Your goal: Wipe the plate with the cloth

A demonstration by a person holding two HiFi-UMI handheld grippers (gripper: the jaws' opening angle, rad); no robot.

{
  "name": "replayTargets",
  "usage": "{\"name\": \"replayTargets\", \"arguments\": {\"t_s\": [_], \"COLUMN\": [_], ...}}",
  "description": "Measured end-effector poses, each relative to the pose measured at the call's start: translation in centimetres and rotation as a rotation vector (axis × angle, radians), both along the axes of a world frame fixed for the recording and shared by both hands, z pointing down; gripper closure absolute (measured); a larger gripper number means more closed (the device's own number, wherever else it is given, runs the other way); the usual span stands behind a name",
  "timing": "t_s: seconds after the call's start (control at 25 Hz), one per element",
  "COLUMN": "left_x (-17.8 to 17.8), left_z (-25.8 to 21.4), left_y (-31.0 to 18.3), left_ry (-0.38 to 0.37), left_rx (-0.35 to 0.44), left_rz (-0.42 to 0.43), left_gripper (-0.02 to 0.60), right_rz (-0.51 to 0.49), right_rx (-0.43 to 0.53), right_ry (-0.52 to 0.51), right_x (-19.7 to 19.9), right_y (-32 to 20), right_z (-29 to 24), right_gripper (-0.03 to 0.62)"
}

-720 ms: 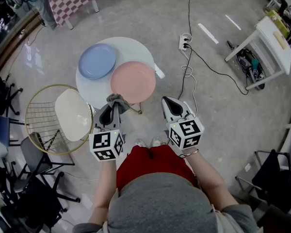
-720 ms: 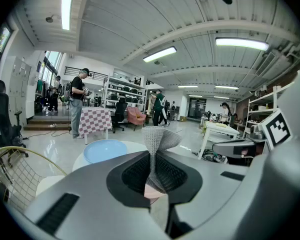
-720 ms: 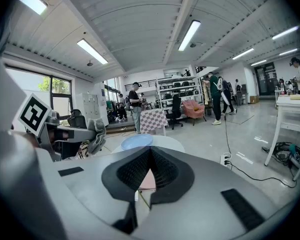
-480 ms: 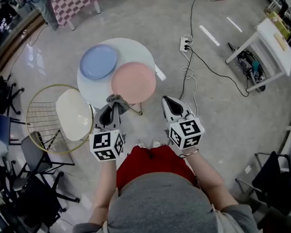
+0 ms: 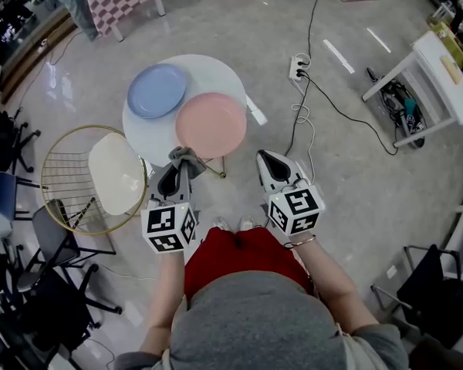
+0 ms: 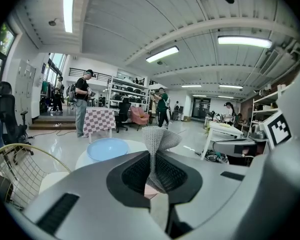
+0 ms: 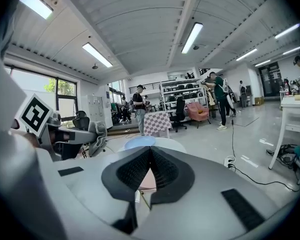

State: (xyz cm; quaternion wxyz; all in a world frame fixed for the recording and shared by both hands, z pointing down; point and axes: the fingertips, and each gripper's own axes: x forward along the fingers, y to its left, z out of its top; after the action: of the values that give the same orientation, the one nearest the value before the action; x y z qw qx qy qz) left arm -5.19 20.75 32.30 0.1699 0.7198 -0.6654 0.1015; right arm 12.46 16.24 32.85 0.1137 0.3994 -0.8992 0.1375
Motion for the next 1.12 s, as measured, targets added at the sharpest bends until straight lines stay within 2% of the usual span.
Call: {"name": "replayTargets", "arguments": {"t_s": [0.28,0.64,0.88,1.12], "left_x": [1.1,-0.3,-3.2,-6.4], "left_z": [-0.8,-0.1,1.8,3.3], "left_y": [-0.4,-2.3,-6.9,-13.3], "left_ry": [-0.022,-0.041,-0.021,0.015], "left_rx": [0.014,-0.016,-0.043,-0.073], "left_rz": [-0.030,-0.051,-0.029,0.040], "left_gripper": [0.545,0.545,0.545,0.545], "right_rz": [-0.026,-0.040,0.006,0.052], "right_rx": [-0.005,-0.050,-0.080,-0.112], "right_ry": [-0.013,-0.031,0.004,0.050], "right_x": [1.3,0.1,-1.8,-5.1], "right_y": [-0.6,-2.5,-6.6,-11.9], "right_z": [0.1,1.2,2.9,4.2], "right_gripper": [0.565,0.565,0.565,0.565]}}
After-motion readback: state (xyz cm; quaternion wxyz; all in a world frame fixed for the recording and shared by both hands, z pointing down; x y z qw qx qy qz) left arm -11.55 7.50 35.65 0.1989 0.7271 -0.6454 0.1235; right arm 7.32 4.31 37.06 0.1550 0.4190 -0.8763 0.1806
